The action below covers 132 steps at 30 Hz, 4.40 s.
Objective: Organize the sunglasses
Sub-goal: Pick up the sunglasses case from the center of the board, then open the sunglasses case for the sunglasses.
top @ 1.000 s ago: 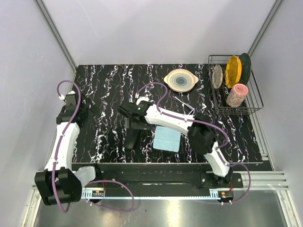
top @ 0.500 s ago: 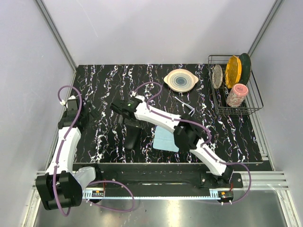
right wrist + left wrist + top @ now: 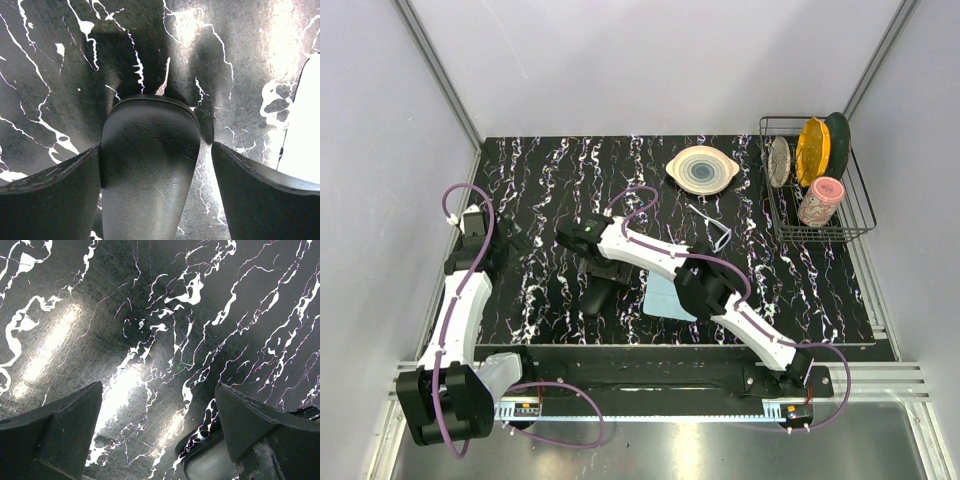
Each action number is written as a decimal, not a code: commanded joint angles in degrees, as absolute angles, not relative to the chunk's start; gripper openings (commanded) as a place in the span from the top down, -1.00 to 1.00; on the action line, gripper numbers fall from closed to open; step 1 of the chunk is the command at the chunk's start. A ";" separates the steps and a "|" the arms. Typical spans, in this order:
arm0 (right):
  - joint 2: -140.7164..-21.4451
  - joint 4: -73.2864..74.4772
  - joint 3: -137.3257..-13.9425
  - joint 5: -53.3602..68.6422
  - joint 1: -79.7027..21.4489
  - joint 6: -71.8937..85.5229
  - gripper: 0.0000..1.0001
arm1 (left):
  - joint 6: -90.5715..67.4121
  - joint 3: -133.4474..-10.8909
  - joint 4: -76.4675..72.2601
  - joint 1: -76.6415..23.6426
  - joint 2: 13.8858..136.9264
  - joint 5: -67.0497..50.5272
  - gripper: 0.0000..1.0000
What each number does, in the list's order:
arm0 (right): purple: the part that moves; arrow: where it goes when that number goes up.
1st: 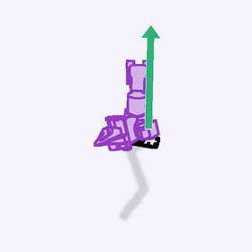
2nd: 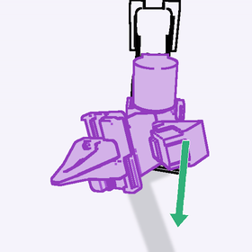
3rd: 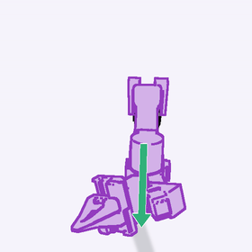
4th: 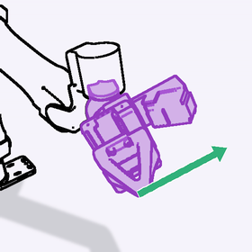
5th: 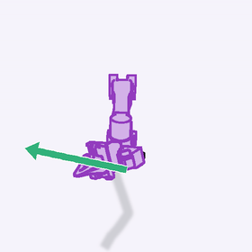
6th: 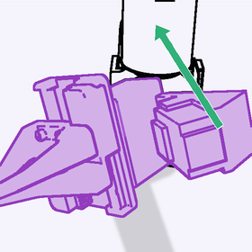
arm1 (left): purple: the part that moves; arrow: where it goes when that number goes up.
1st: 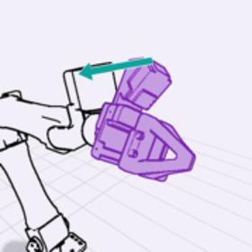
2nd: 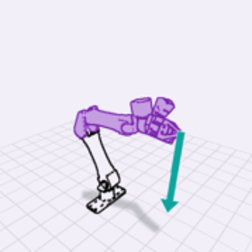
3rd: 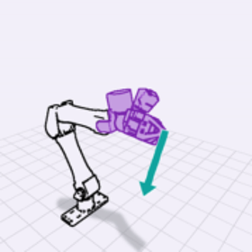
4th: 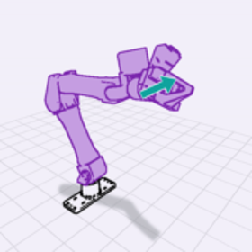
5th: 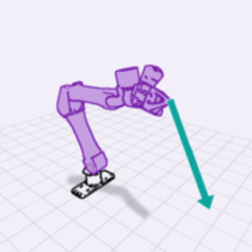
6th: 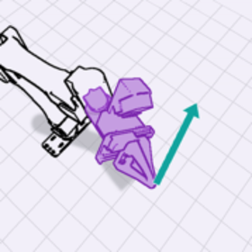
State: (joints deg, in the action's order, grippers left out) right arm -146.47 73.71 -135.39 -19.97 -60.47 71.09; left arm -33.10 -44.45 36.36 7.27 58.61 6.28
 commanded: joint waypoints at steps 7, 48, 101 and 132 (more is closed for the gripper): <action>-144.67 72.95 -133.33 -18.90 -60.29 71.28 -0.37 | -33.58 -44.56 34.19 7.47 58.62 7.21 -0.98; -92.46 14.95 -110.75 41.48 -34.19 33.92 0.80 | -71.87 -60.56 -49.44 -8.08 67.06 -61.71 -0.98; -84.47 -1.32 -98.00 61.08 -34.19 40.17 1.00 | -97.83 -61.79 -88.24 -15.82 78.84 -69.95 0.85; -77.35 2.02 -94.13 70.49 -34.01 35.51 1.00 | -54.65 -65.74 -17.04 -9.84 68.02 -74.00 1.00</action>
